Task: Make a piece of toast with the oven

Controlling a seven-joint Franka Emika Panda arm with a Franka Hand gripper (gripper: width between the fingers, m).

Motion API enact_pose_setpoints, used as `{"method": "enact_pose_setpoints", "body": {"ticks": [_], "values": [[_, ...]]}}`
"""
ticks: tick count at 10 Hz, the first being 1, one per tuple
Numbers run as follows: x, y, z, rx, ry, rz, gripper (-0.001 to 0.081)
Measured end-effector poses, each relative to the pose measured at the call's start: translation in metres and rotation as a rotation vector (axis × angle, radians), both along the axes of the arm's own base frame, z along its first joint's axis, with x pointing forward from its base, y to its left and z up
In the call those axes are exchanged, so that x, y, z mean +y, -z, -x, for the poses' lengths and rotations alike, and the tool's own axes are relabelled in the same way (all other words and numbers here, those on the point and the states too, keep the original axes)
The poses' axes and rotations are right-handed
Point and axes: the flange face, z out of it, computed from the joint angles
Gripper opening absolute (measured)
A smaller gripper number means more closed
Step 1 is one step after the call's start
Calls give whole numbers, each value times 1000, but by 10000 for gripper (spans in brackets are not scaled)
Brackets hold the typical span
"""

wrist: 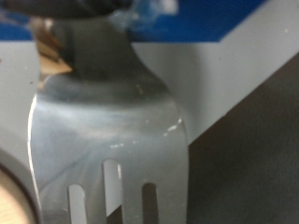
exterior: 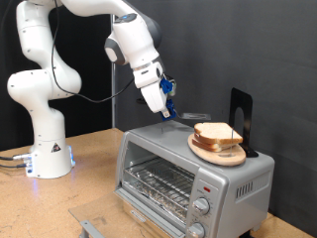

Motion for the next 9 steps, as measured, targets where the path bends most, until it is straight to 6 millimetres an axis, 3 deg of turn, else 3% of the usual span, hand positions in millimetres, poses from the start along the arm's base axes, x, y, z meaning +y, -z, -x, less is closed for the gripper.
{"method": "enact_pose_setpoints", "body": {"ticks": [2,4,9], "values": [[-21,-1,-6,-47,57,-97,400],[-56,0,-6,-76,96,-141,400],[-146,5,19,-144,140,-184,400]]}}
